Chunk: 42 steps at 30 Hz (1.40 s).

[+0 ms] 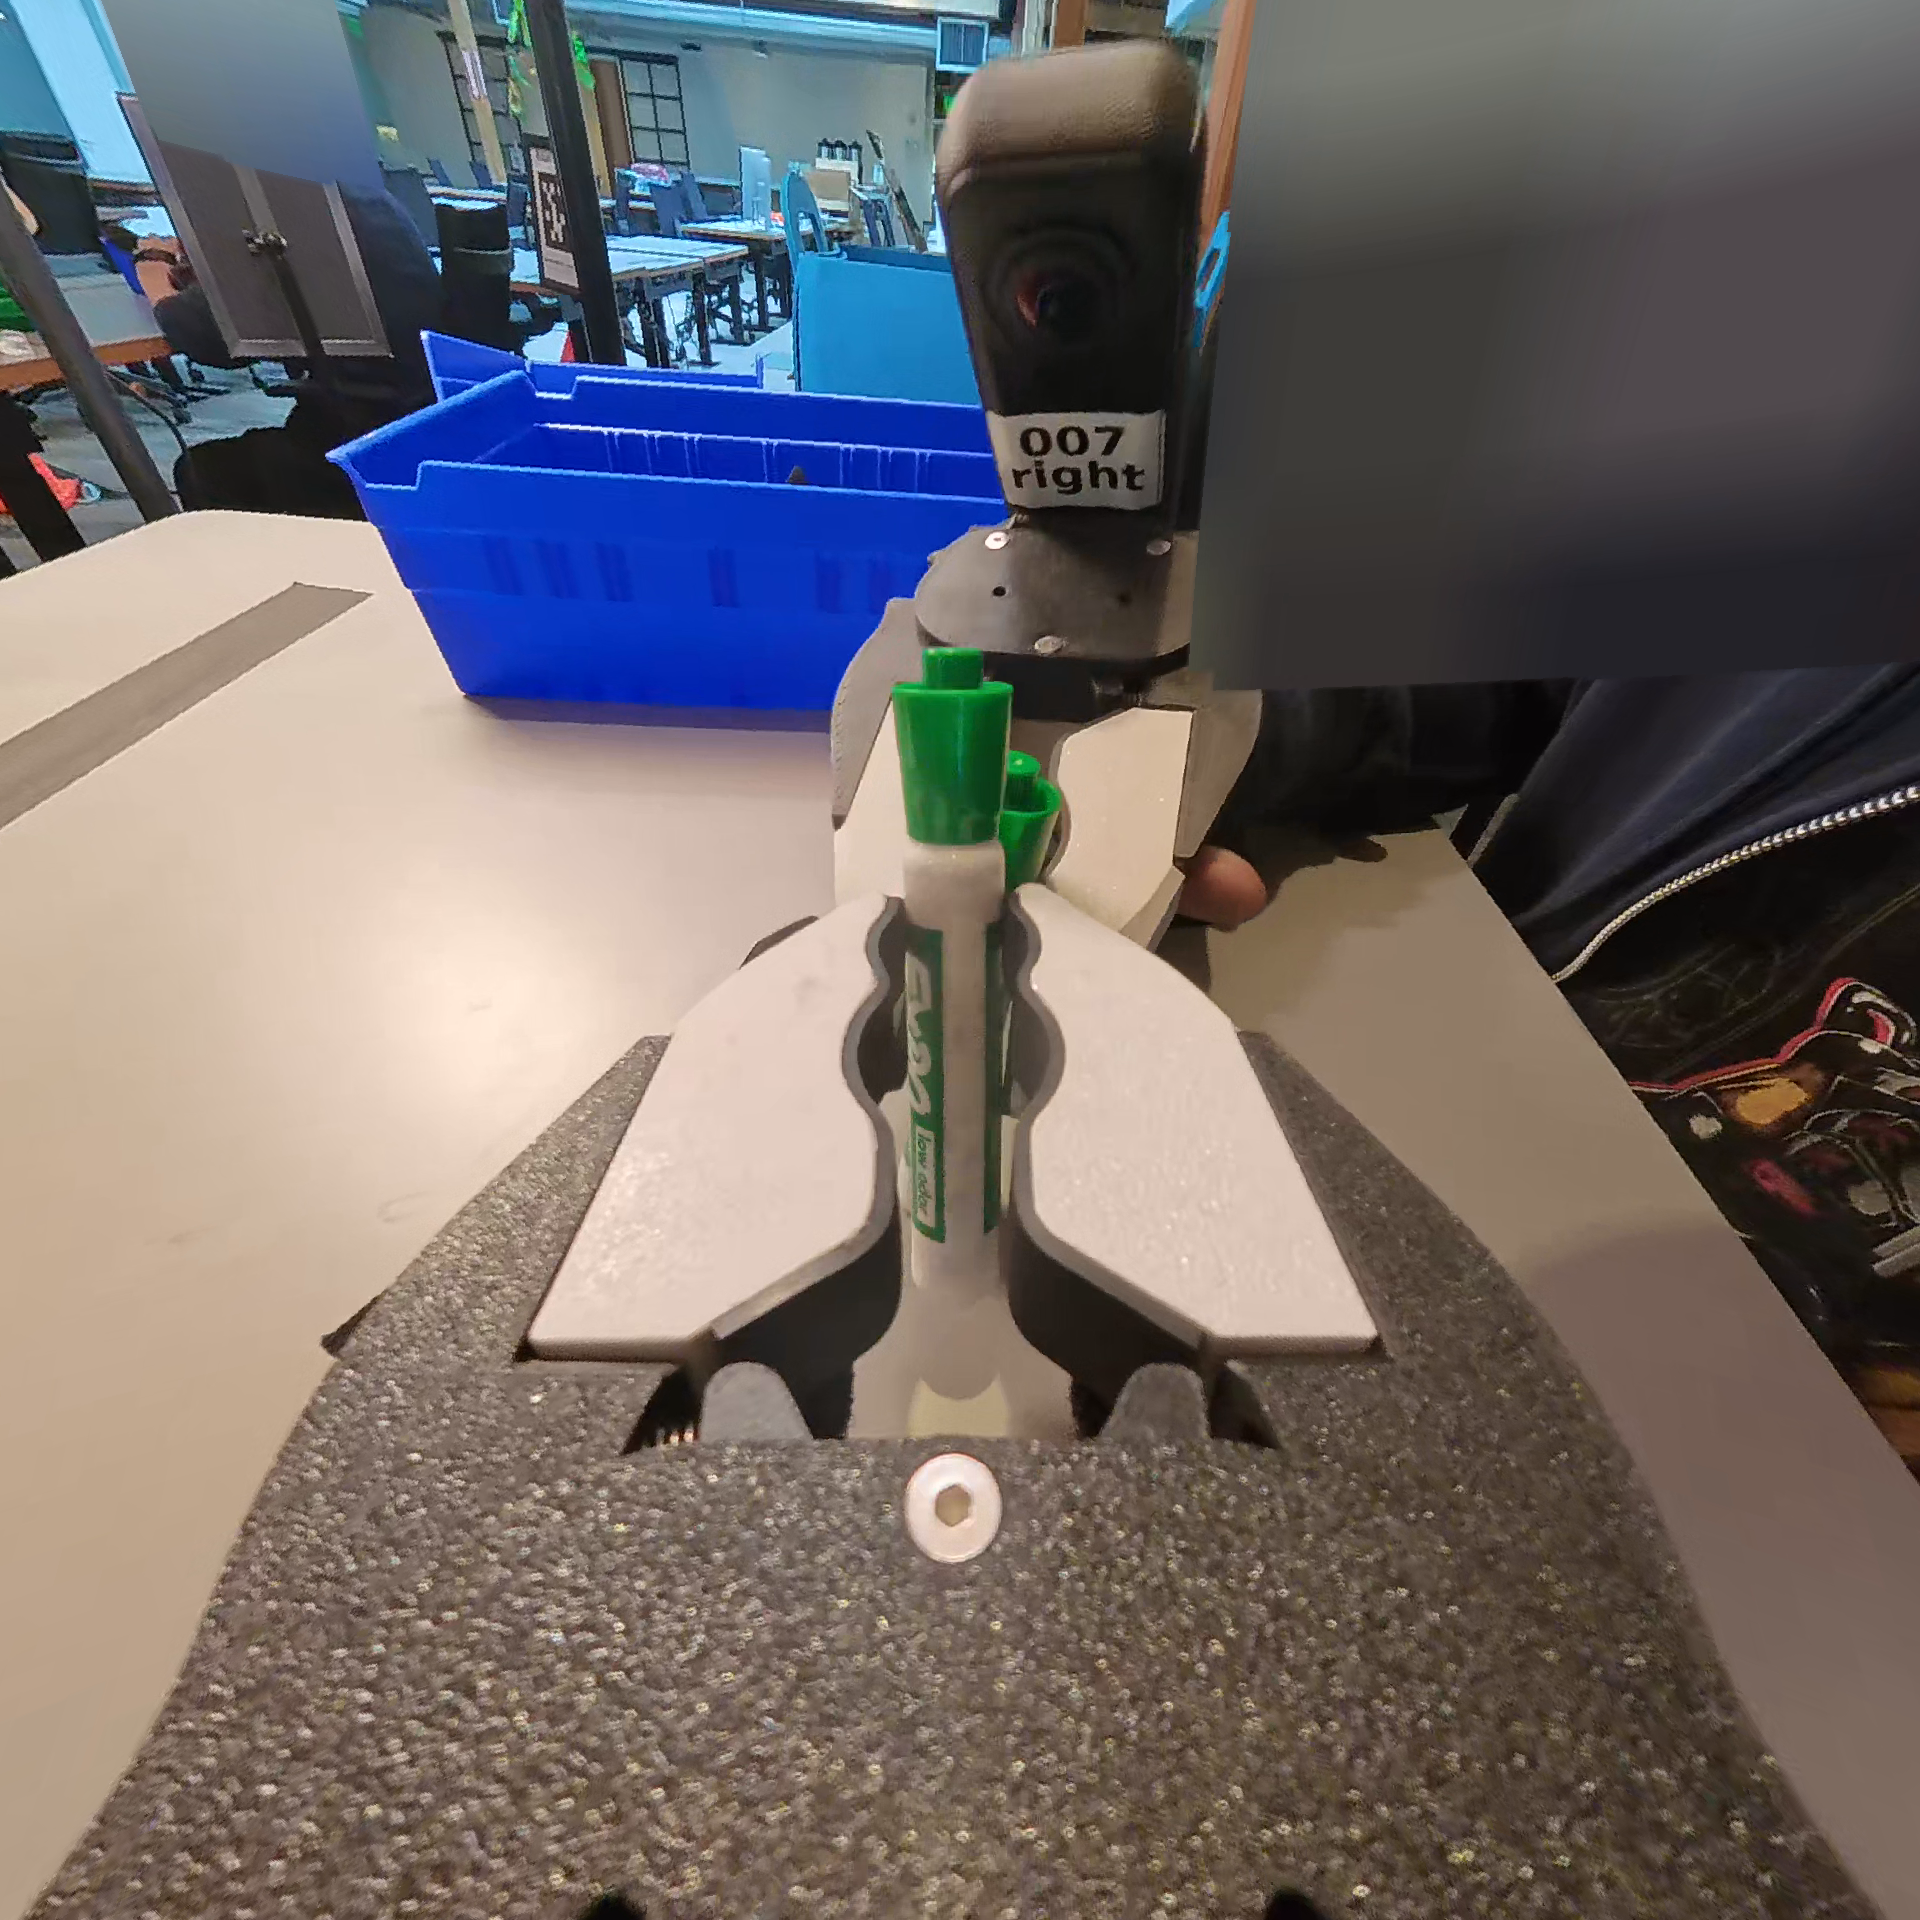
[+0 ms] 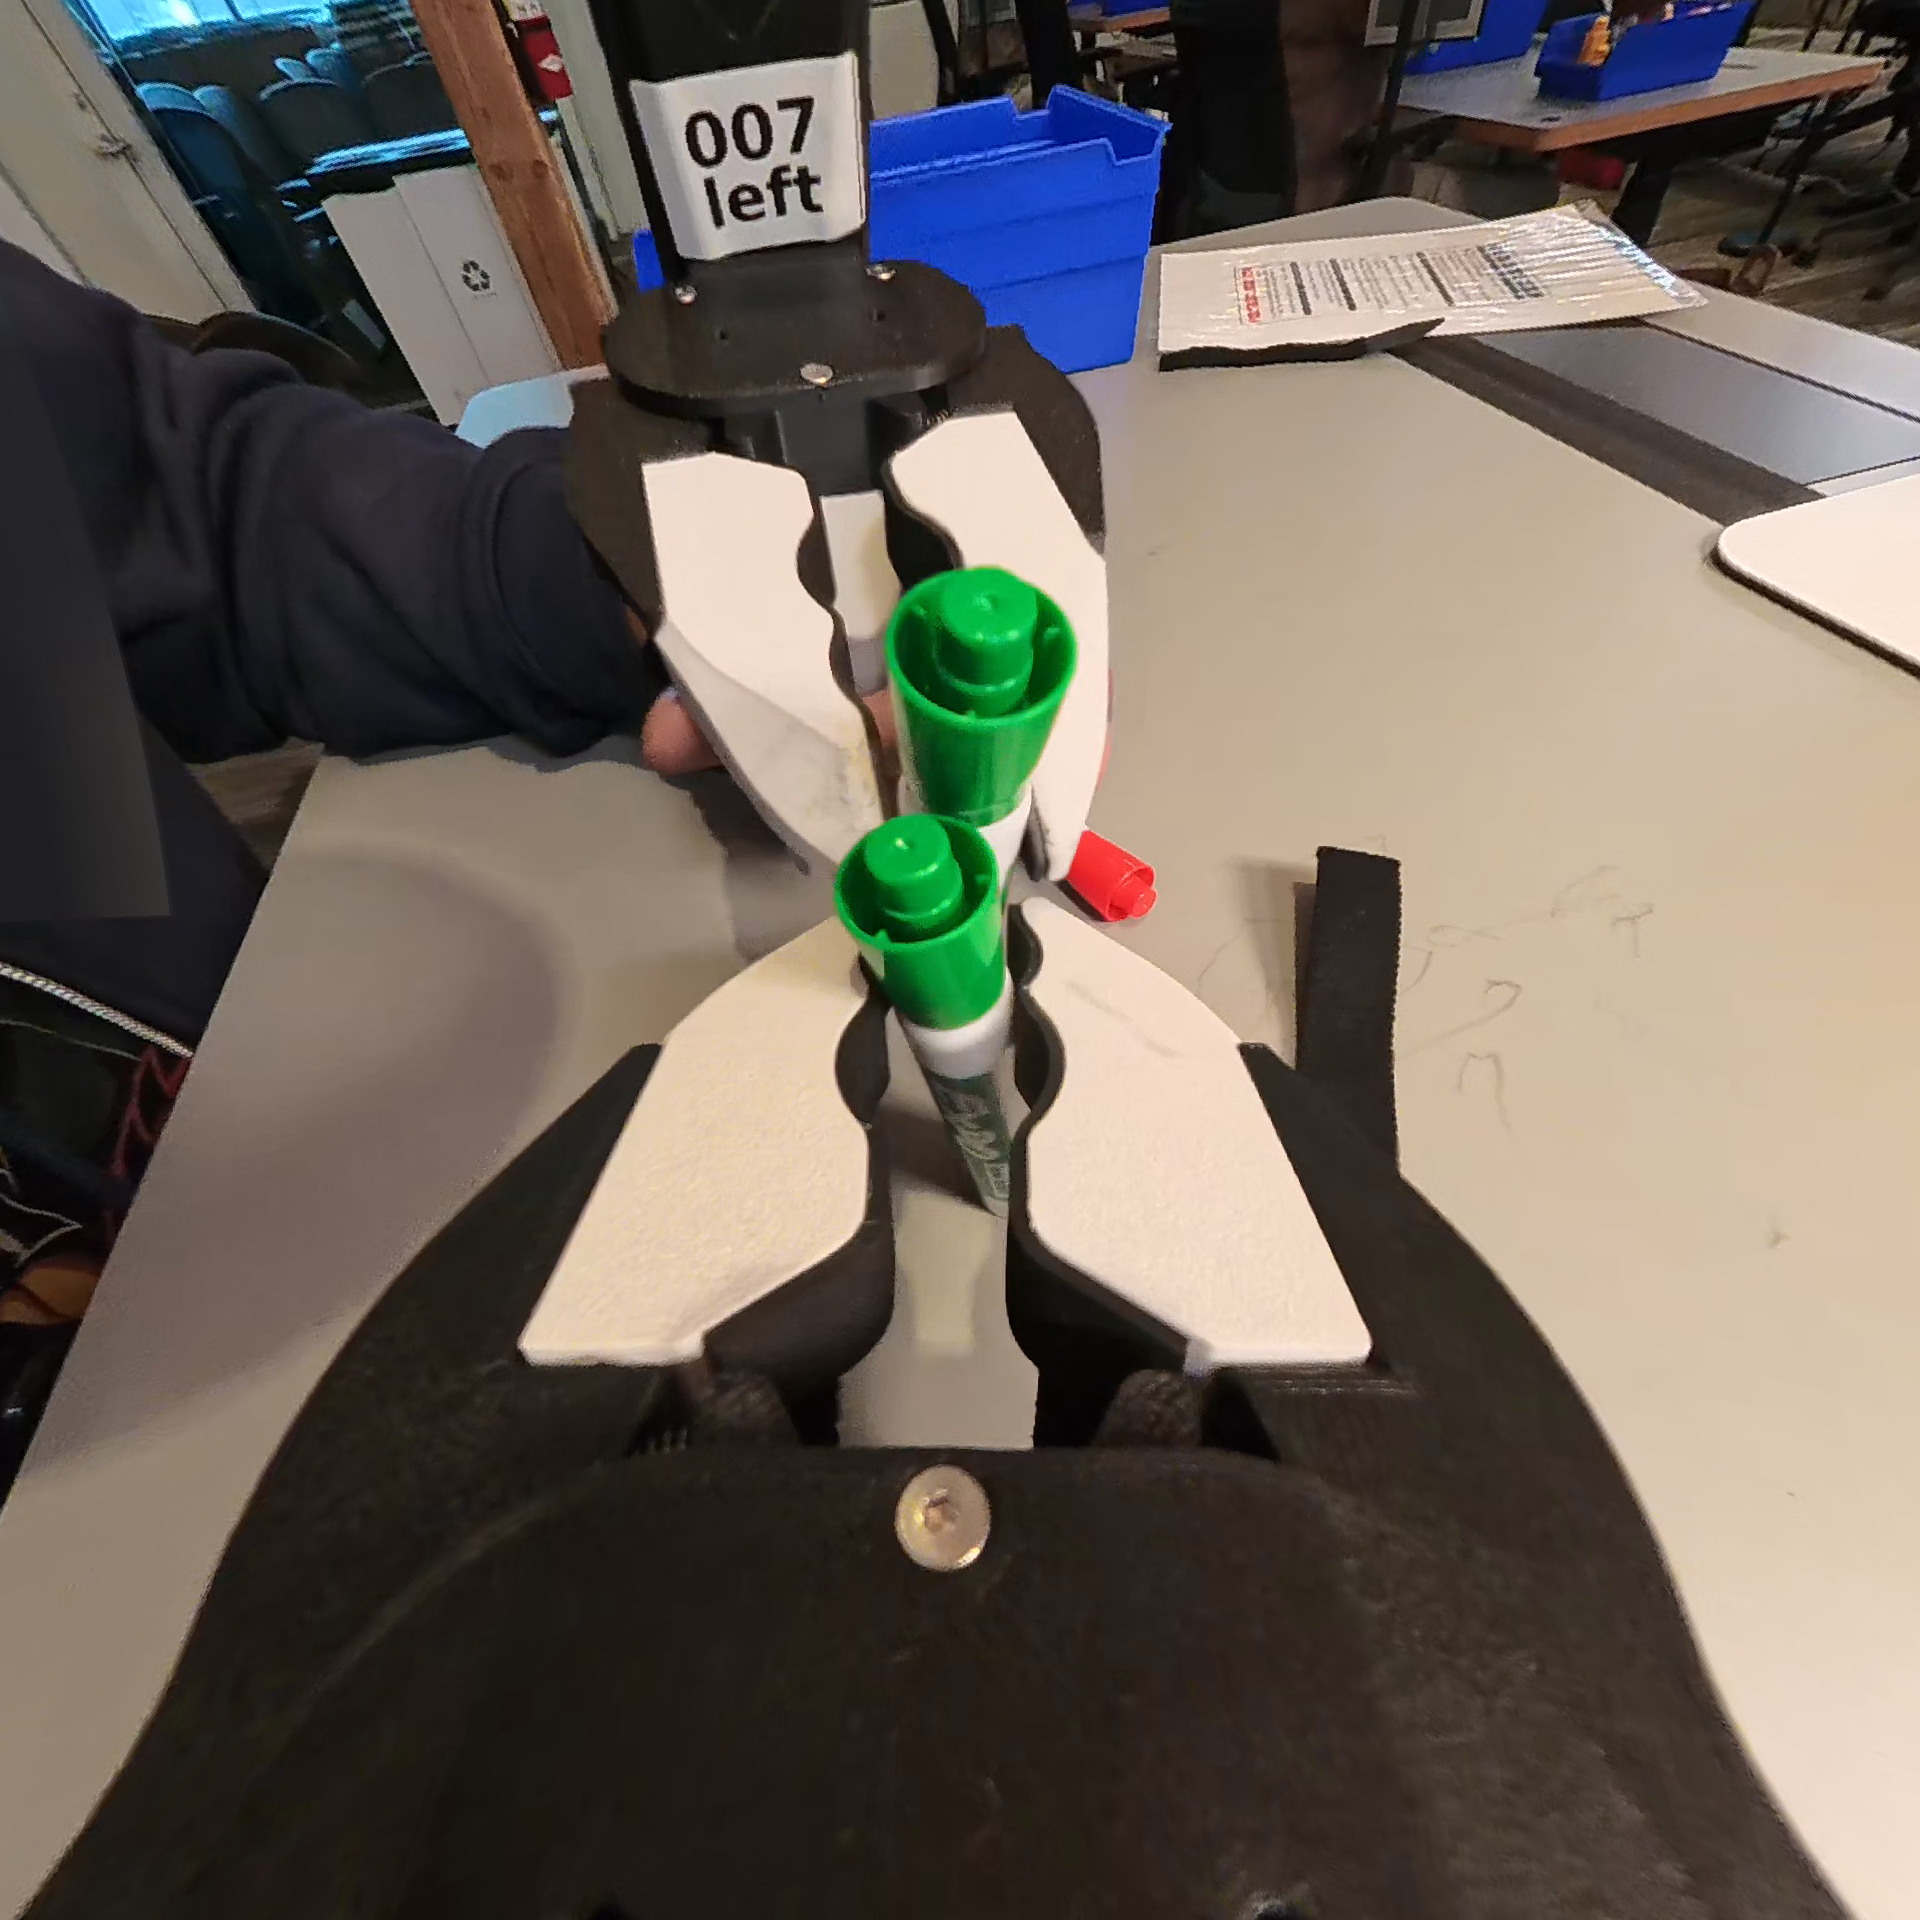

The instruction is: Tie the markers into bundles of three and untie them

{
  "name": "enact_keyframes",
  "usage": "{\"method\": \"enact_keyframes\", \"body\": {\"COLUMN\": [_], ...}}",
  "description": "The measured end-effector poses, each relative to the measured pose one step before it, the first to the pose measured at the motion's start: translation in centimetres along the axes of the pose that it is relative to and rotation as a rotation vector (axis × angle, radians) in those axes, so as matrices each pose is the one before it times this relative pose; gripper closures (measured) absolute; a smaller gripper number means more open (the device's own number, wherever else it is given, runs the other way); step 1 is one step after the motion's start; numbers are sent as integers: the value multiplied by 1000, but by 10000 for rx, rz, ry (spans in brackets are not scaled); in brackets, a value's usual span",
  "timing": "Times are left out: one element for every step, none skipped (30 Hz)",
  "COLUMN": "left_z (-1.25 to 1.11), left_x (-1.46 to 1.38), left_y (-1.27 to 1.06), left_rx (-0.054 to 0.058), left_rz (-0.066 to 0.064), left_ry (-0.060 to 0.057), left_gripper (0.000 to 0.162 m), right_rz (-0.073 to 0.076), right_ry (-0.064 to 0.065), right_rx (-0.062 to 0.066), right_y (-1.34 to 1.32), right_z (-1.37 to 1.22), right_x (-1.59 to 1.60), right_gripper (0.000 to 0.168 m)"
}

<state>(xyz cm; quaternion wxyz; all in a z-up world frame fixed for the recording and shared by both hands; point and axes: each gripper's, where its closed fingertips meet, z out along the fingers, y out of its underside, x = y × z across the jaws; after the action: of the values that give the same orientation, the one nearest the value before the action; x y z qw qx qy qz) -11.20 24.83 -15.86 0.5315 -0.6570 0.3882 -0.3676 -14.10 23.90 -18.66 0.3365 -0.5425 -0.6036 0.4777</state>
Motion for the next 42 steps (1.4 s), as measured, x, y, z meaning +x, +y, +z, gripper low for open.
{"method": "enact_keyframes", "body": {"left_z": [92, 118, 122, 139, 96, 30, -21, -73, -89, -127, -171, -233, -263, -248, -219, -166, -62, 34, 148, 240, 286, 285, 263, 245, 218, 45, 41, -34, -69, -108, -161, -171, -166, -125, -80, -11, 24, 49, 39, 28, 12, 4], "left_x": [103, 78, 31, 97, 109, 23, -14, 24, 39, 19, -93, -165, -182, -138, 14, 42, -122, -207, 1, 174, 340, 394, 307, 265, 238, 187, 83, 83, -46, -122, -55, -55, -143, -238, -183, -17, 119, 108, 65, 53, 56, 53], "left_y": [-102, -37, 37, 120, 130, 90, 82, 73, 19, 8, -29, -96, -187, -242, -267, -266, -306, -353, -268, -53, 170, 305, 346, 329, 265, -183, 30, -2, 43, 49, 40, 45, 26, 12, -13, -7, -5, -9, -4, -15, 5, 2], "left_rx": [93, 70, 17, -28, -47, -24, -48, -71, -74, -90, -113, -89, -58, -39, -34, -33, -6, 61, 50, -67, -170, -227, -226, -199, -158, 129, -32, 10, 9, 13, 15, 51, 64, 72, 85, 84, 60, 33, 9, 0, 6, 11], "left_rz": [-29, -25, 2, 26, 47, 64, 56, 17, 31, 90, 127, 135, 75, -32, -120, -148, -147, -122, -84, -40, 38, 132, 200, 215, 164, -10, -41, -18, 24, -9, -62, -99, -125, -131, -102, -65, -15, 27, 15, 9, 27, 36], "left_ry": [30, 3, -24, 24, 37, -9, 1, 51, 61, 24, -48, -83, -63, 22, 162, 204, 94, -5, 87, 166, 211, 187, 97, 56, 70, 90, 75, 80, -34, -85, -35, -41, -105, -171, -150, -42, 32, 22, 10, 20, 24, 22], "left_gripper": [145, 145, 145, 145, 145, 145, 145, 145, 145, 144, 141, 138, 132, 127, 122, 118, 117, 117, 118, 118, 119, 120, 121, 124, 127, 131, 137, 141, 143, 144, 144, 144, 144, 144, 144, 144, 144, 144, 144, 144, 144, 144], "right_rz": [100, 106, 59, 6, -11, -24, -28, -14, 6, 9, -8, -20, -21, -23, -26, -31, -75, -102, -111, -100, -53, -2, 38, 42, 13, -30, 35, 30, 8, -53, -80, -64, -52, -33, -30, -28, -20, -21, -23, -20, -27, -35], "right_ry": [-128, -102, -30, -5, 13, 19, 15, 1, -15, -28, -31, 7, -9, 7, -4, -8, -4, -3, 0, -3, 19, 24, 12, -18, -65, -72, -57, -39, 0, 61, 90, 46, 2, 38, 64, 45, 33, 28, -2, 3, -6, -26], "right_rx": [45, 26, 9, -20, -33, -71, -76, -63, -46, -55, -49, -47, -52, -59, -54, -73, -91, -105, -133, -135, -122, -92, -65, -39, -31, -23, -19, -12, -53, -135, -129, -118, -127, -102, -68, -23, -5, 14, 26, 11, -4, -12], "right_y": [-39, -39, -4, 25, 41, 90, 89, 60, 6, 4, 21, 26, 18, 11, -6, 4, 2, 5, 22, 33, 12, 12, -10, -12, -5, 2, -8, -9, 111, 314, 355, 362, 352, 271, 184, 87, 48, 11, -6, 8, 28, 29], "right_z": [-7, 12, 14, 14, 24, 29, 62, 64, 42, 39, 29, 12, 12, 23, 61, 87, 101, 108, 109, 98, 89, 76, 76, 69, 71, 50, 71, 83, 127, 219, 238, 193, 133, 65, 2, -38, -57, -60, -45, -7, 21, 53], "right_x": [-122, -87, -7, 7, 5, 21, -15, -26, -60, -68, -52, 2, -7, 7, -27, -39, -69, -95, -118, -119, -56, -12, 0, -18, -100, -116, -86, -67, -13, 56, 82, 46, 15, 90, 132, 111, 83, 65, -3, -8, -27, -69], "right_gripper": [147, 146, 145, 146, 147, 148, 149, 149, 149, 149, 149, 149, 149, 149, 149, 149, 149, 149, 149, 149, 149, 149, 149, 149, 149, 149, 149, 149, 149, 149, 149, 148, 146, 143, 142, 142, 143, 143, 143, 143, 143, 142]}}
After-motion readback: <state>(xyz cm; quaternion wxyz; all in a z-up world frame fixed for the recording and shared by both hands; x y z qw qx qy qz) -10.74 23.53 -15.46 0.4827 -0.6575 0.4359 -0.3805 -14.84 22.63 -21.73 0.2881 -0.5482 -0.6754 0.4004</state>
